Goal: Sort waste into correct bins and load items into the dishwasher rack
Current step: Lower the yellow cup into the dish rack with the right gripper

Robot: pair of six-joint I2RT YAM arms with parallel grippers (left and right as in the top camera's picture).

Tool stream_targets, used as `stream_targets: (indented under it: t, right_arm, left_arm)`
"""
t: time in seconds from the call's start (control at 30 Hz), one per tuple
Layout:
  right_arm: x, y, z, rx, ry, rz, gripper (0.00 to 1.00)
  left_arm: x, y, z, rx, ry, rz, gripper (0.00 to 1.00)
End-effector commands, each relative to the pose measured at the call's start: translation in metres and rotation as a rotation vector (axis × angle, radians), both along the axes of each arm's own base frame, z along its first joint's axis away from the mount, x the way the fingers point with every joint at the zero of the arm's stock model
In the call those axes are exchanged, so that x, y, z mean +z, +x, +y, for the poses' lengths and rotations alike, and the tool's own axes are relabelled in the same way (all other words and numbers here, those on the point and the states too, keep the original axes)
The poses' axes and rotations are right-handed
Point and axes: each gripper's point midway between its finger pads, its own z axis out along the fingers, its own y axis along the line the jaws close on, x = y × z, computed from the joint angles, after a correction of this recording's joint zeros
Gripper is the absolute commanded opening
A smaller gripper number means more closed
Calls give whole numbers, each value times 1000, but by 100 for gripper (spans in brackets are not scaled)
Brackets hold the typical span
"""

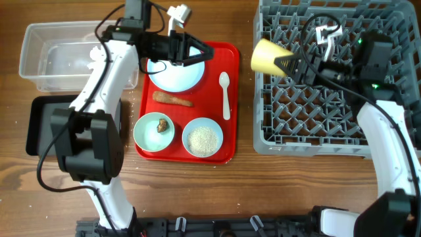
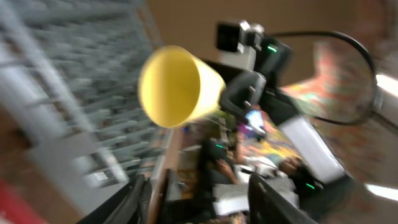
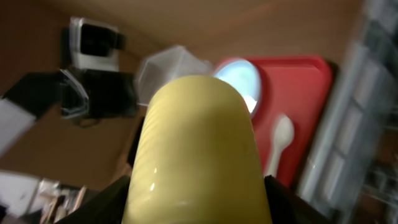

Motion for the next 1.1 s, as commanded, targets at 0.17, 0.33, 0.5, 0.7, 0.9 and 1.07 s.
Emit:
stream_targets:
  t: [0.17,0.33,0.5,0.7,0.9,1.07]
  right_arm:
    - [10,-54,-56,-288,-511,123,34]
    - [-24,-101,-71,-331,-679,374,34]
    - [-45,-116,-84,-378,-812,513,34]
    - [-70,-108,-86,-362,-850,597,34]
    - [-97,-99,-82,-307,-877,672,34]
    - [-111,-91,-64,-229,-855,676,43]
  left_arm:
    - [-80,52,52,371,592,16,46]
    - [-108,55,81,462,825,31,47]
    - [-120,52,98,498,951,41,48]
    - [-120,51,98,494,955,40,48]
    - [-121,50,96,490,956,38,48]
    - [-120,50,94,486,955,36,48]
